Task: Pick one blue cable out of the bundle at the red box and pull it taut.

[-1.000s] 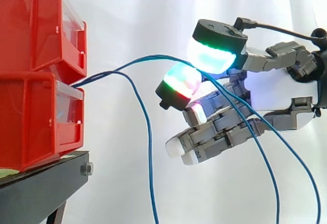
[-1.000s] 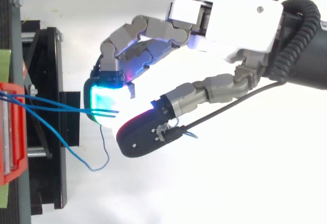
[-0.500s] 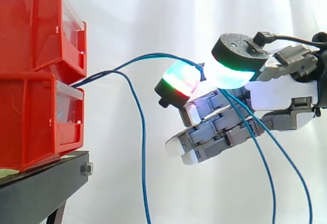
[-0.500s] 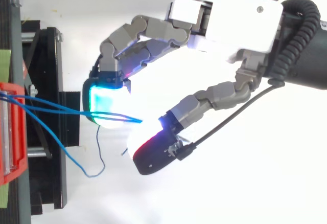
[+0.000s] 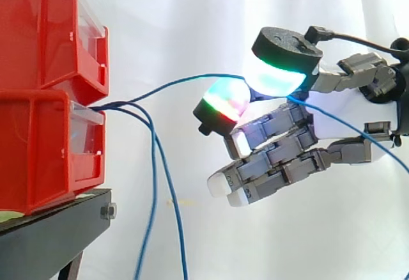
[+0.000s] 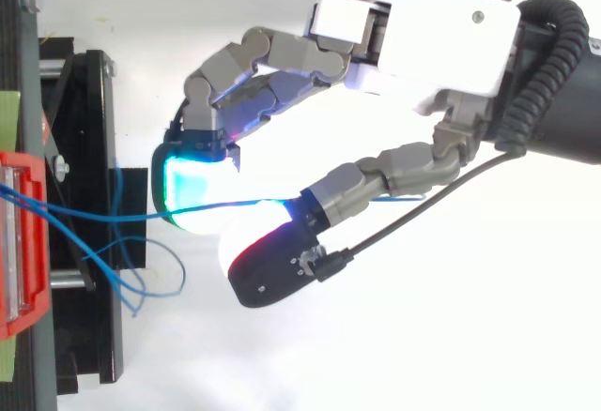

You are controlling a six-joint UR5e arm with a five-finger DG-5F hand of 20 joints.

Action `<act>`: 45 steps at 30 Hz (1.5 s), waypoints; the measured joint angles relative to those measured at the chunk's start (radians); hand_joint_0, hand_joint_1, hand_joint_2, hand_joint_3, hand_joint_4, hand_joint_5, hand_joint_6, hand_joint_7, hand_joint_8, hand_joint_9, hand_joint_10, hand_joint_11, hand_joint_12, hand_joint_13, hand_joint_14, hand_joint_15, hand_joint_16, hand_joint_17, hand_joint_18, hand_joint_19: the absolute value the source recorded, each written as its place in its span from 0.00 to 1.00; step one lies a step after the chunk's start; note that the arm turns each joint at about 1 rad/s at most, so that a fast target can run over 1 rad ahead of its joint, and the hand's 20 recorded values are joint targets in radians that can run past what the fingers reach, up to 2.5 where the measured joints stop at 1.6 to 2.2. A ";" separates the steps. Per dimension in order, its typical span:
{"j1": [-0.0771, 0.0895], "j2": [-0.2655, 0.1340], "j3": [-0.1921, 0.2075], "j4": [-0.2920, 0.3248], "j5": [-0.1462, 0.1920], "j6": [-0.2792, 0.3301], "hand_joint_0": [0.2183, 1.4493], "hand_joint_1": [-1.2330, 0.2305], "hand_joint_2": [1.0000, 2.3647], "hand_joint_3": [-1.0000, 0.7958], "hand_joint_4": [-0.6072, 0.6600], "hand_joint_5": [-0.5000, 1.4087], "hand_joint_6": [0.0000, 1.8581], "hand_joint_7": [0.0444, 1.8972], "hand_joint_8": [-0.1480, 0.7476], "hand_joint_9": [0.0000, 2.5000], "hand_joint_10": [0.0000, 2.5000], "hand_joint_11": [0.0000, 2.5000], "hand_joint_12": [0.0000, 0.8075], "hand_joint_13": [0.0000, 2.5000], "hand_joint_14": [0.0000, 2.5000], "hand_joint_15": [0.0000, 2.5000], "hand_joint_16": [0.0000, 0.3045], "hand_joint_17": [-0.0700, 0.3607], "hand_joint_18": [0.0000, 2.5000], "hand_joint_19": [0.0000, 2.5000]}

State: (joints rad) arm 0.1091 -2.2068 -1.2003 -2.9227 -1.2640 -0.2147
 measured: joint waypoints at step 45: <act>0.001 0.000 0.000 -0.003 0.000 -0.002 0.33 0.37 0.02 0.51 0.35 0.16 0.51 0.52 0.43 0.35 0.00 0.43 0.46 0.21 0.00 0.13 0.16 0.42 0.16 0.05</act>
State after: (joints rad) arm 0.1104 -2.2069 -1.2005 -2.9253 -1.2640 -0.2164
